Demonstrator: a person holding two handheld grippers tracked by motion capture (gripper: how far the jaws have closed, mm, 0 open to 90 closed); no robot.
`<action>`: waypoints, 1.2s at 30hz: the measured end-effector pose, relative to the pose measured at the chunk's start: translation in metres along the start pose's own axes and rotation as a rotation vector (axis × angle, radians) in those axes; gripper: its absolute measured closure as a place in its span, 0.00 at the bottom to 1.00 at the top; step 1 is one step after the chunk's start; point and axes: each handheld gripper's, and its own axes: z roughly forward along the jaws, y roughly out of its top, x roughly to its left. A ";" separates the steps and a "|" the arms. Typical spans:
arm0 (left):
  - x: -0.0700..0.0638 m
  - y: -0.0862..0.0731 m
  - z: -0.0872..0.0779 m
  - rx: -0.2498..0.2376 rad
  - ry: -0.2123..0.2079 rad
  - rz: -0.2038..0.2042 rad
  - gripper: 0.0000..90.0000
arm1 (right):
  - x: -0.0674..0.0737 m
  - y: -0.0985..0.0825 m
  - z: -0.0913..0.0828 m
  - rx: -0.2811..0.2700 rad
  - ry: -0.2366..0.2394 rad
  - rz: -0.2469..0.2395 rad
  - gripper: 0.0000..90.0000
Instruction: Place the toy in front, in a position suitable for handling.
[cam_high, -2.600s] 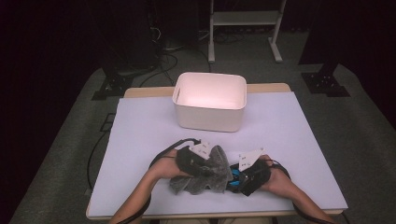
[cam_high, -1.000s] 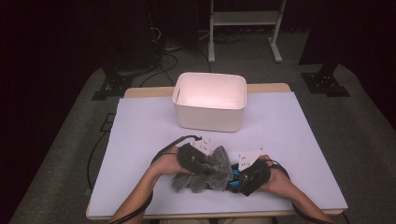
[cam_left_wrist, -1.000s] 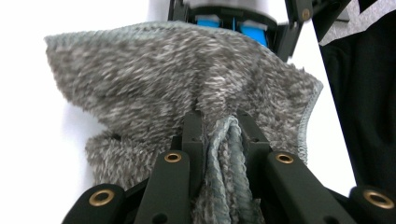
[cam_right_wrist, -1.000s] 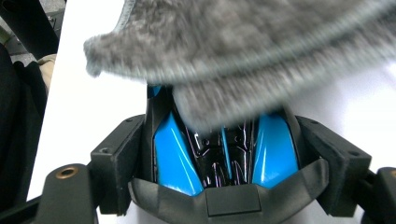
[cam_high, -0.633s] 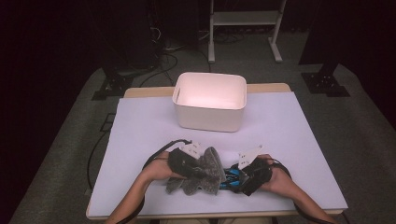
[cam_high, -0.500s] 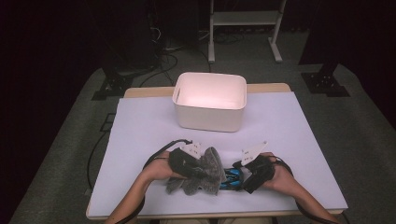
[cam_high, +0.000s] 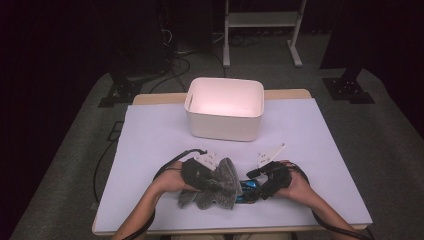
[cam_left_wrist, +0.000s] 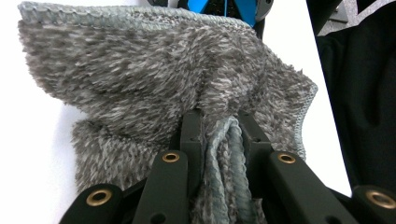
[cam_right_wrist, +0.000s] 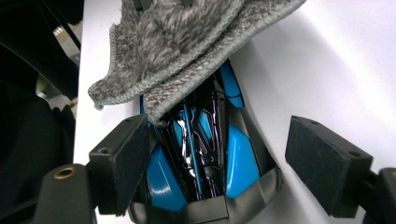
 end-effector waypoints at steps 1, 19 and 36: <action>0.000 0.000 0.000 0.003 0.000 0.001 0.84 | -0.001 0.000 0.000 -0.001 -0.001 0.003 0.24; 0.004 0.015 -0.005 -0.085 -0.018 -0.025 0.78 | 0.002 -0.009 0.001 -0.022 0.011 0.073 0.34; 0.017 0.028 0.010 -0.023 -0.070 -0.152 0.59 | 0.032 -0.012 -0.004 -0.051 -0.132 -0.118 0.34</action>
